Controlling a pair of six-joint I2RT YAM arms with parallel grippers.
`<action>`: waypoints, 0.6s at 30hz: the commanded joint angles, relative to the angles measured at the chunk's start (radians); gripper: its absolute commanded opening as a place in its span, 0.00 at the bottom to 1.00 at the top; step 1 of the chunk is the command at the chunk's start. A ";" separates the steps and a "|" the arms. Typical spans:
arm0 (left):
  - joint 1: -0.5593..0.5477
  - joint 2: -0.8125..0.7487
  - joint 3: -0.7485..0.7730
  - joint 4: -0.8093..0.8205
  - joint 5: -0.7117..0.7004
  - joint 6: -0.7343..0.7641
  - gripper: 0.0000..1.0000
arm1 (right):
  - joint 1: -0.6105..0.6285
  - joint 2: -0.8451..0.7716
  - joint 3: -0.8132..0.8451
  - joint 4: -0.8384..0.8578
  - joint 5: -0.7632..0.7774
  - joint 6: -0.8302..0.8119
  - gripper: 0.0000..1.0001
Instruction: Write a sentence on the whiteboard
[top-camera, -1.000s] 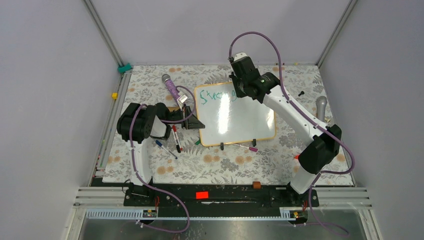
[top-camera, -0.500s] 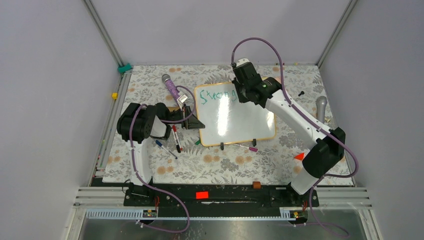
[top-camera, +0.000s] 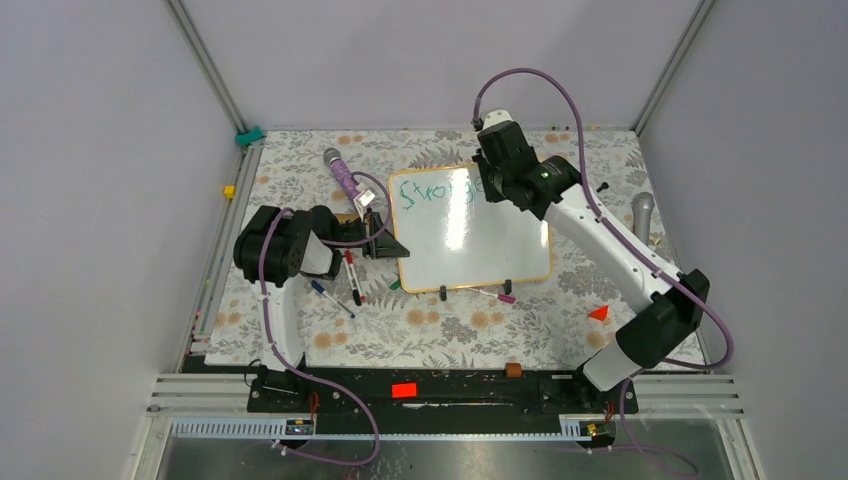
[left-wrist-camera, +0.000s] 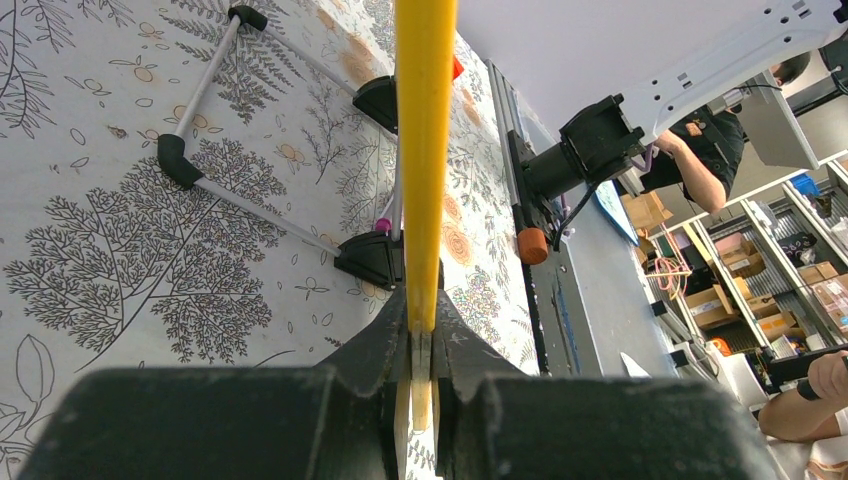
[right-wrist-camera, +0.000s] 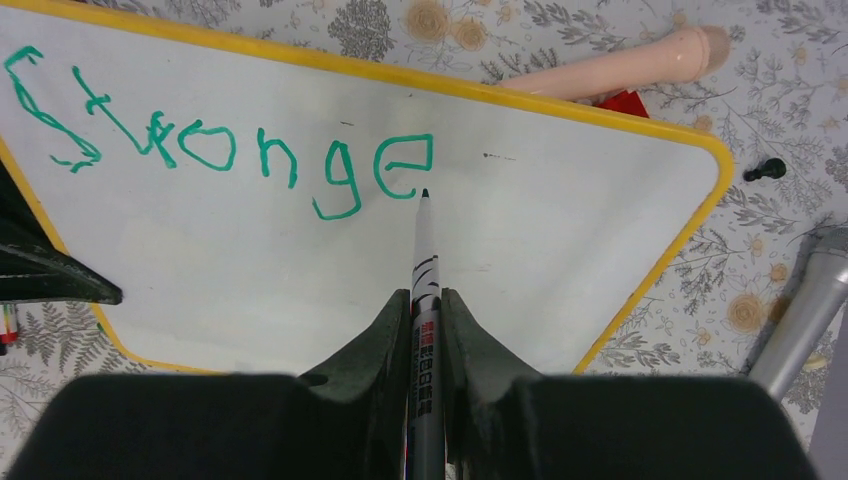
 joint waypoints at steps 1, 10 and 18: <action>0.004 -0.002 -0.005 -0.011 0.030 0.000 0.00 | -0.008 -0.076 0.013 0.008 0.043 -0.004 0.00; 0.004 -0.003 -0.005 -0.010 0.031 -0.001 0.00 | -0.008 -0.017 0.058 -0.012 0.091 -0.014 0.00; 0.004 -0.004 -0.005 -0.011 0.032 -0.001 0.00 | -0.010 0.040 0.092 -0.013 0.119 -0.019 0.00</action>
